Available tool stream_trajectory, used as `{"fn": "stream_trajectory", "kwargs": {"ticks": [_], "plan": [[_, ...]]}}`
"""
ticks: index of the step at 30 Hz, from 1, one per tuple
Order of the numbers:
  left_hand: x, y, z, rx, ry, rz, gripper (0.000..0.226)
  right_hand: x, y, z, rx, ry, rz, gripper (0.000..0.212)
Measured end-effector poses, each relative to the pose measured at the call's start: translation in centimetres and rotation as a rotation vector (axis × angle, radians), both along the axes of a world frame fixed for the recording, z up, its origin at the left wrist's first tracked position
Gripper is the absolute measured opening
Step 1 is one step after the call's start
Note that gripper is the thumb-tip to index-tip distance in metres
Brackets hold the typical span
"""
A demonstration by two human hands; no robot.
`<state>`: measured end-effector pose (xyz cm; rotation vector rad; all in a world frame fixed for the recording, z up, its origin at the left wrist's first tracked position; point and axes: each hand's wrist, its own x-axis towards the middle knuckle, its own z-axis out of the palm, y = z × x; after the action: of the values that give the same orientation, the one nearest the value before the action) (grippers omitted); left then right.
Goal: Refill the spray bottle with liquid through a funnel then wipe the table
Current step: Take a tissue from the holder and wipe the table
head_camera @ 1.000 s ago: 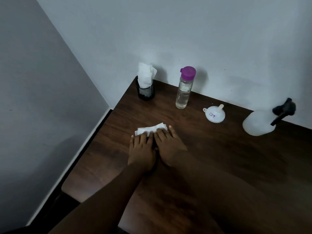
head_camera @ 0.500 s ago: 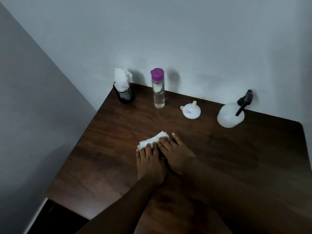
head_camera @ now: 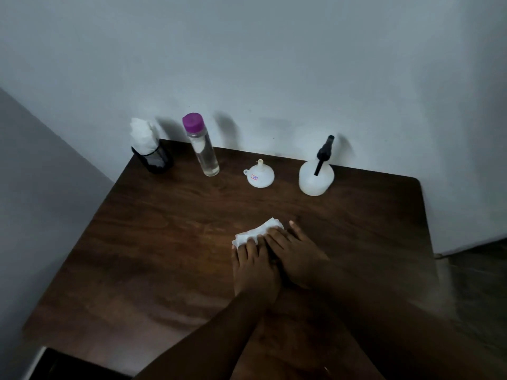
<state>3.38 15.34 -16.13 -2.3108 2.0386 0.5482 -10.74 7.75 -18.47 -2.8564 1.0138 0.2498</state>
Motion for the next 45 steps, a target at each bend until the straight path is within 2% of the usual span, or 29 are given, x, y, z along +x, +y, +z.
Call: {"fn": "stream_trajectory", "kwargs": {"ticks": [3, 7, 16, 19, 23, 26, 34, 38, 45], "plan": [[-2.5, 0.1, 0.4, 0.024, 0.014, -0.034, 0.085, -2.7, 0.5, 0.2, 0.018, 0.017, -0.034, 0.062], [-5.5, 0.2, 0.1, 0.044, 0.035, -0.069, 0.073, -5.9, 1.4, 0.9, 0.041, 0.039, -0.116, 0.059], [-11.3, 0.0, 0.0, -0.002, 0.047, -0.218, 0.087, -12.4, 3.1, 1.0, 0.075, 0.029, -0.248, 0.063], [-12.5, -0.1, -0.3, 0.002, 0.045, -0.263, 0.083, -13.9, 4.0, 0.5, 0.099, 0.049, -0.292, 0.070], [-13.7, 0.1, -0.9, -0.022, 0.036, -0.330, 0.073, -14.9, 5.2, 0.8, 0.107, 0.024, -0.376, 0.068], [-13.9, 0.4, -0.9, -0.068, 0.039, -0.411, 0.076, -15.4, 6.3, 0.7, 0.104, 0.034, -0.423, 0.072], [-10.4, 0.1, -0.3, 0.015, -0.056, -0.659, 0.082, -12.1, 9.9, 0.5, 0.106, 0.052, -0.591, 0.090], [-8.2, -0.5, -0.2, 0.050, -0.080, -0.744, 0.080, -9.1, 11.5, 0.9, 0.157, -0.002, -0.699, 0.091], [-3.6, -1.7, -0.2, 0.087, -0.087, -0.849, 0.081, -3.4, 11.0, 3.1, 0.240, 0.078, -0.711, 0.090]]}}
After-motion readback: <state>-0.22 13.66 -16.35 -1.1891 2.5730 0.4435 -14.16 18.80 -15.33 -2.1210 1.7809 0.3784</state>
